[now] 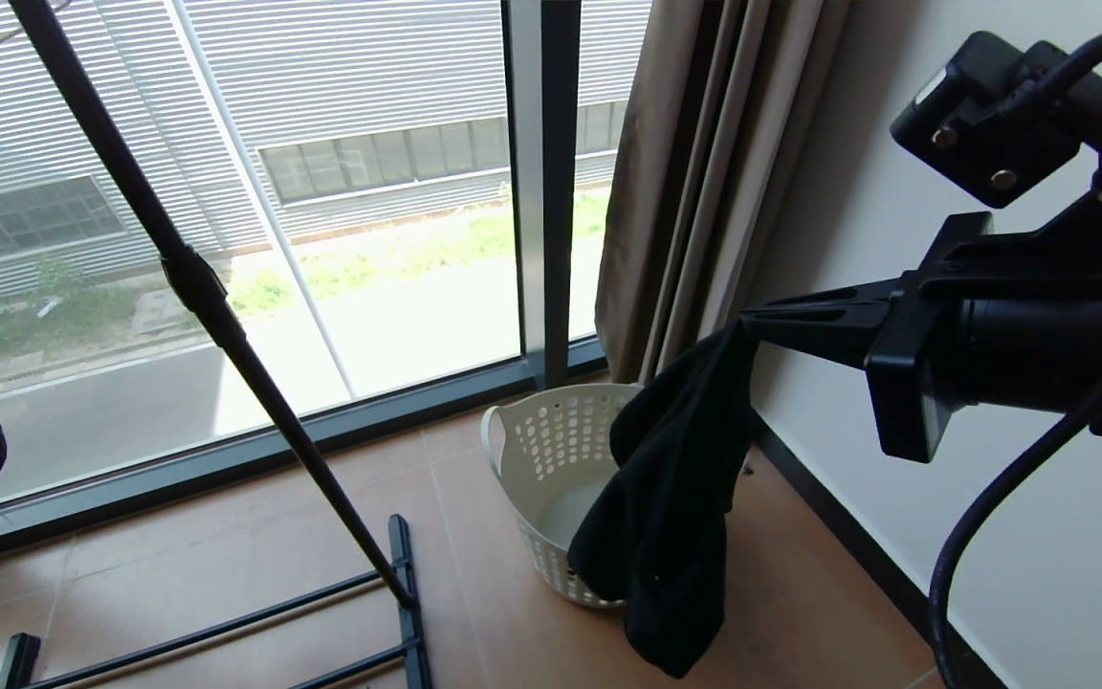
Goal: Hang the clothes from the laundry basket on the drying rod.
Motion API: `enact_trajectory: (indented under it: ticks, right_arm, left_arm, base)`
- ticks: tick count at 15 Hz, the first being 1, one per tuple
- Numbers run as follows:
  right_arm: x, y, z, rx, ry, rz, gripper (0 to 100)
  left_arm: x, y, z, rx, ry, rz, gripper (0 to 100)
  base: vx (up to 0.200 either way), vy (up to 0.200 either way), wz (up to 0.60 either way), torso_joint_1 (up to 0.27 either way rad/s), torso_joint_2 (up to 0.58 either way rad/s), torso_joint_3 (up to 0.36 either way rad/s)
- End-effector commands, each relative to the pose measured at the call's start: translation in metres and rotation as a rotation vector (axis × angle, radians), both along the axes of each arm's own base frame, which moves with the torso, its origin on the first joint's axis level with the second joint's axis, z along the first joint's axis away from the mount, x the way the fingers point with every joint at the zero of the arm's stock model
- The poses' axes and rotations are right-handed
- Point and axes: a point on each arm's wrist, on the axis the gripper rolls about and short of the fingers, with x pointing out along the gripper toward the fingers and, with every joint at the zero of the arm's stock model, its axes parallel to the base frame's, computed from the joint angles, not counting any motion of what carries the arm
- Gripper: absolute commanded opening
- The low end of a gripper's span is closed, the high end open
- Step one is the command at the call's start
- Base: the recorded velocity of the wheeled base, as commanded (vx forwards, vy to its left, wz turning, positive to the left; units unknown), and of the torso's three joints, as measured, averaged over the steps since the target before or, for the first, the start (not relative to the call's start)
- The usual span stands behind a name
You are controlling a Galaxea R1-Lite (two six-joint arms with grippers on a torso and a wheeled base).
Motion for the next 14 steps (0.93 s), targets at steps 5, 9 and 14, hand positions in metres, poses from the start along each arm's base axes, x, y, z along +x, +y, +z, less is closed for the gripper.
enact_trajectory:
  ticks: [5, 9, 14]
  right_arm:
    - [-0.015, -0.015, -0.009, 0.047, -0.026, 0.031, 0]
    - [0.0, -0.001, -0.055, 0.077, -0.057, 0.033, 0]
    - [-0.002, -0.002, -0.071, 0.071, -0.058, 0.03, 0]
  left_arm:
    - [0.0, 0.0, 0.0, -0.005, 0.0, 0.0, 100]
    - [0.0, 0.0, 0.0, 0.0, 0.0, -0.004, 100]
    - [0.0, 0.0, 0.0, -0.003, 0.0, -0.001, 100]
  base:
    - [0.0, 0.0, 0.0, 0.001, 0.0, 0.203]
    - [0.0, 0.0, 0.0, 0.002, 0.0, 0.203]
    - [0.0, 0.0, 0.0, 0.014, -0.26, -0.05]
